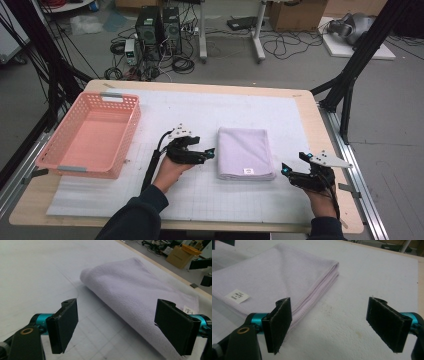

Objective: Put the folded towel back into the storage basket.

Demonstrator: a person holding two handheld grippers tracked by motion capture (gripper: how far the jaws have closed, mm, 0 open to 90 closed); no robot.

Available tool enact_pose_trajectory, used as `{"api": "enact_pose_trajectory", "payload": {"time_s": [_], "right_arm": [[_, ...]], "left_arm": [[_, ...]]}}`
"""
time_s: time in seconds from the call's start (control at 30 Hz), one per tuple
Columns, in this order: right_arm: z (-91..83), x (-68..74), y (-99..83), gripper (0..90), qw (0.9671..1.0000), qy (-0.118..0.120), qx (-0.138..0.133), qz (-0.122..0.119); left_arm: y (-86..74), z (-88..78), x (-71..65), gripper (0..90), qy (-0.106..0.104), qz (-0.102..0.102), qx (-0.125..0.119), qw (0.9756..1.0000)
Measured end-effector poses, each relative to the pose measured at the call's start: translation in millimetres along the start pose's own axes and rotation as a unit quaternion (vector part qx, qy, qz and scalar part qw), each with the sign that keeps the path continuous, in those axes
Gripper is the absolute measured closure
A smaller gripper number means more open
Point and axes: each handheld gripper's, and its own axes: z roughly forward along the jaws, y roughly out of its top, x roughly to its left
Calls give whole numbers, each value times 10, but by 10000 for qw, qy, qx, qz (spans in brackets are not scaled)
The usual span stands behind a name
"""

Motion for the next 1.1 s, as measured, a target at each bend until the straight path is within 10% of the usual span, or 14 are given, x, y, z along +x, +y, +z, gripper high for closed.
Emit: {"api": "enact_pose_trajectory", "payload": {"time_s": [0.53,1.1], "right_arm": [[3,-2,-5,197,10000,30,45,17],[34,14,-1,196,9999,57,96,21]], "left_arm": [[-13,491,-85,204,175,-247,556,9980],[-7,642,-133,516,-128,-399,1000,9941]]}}
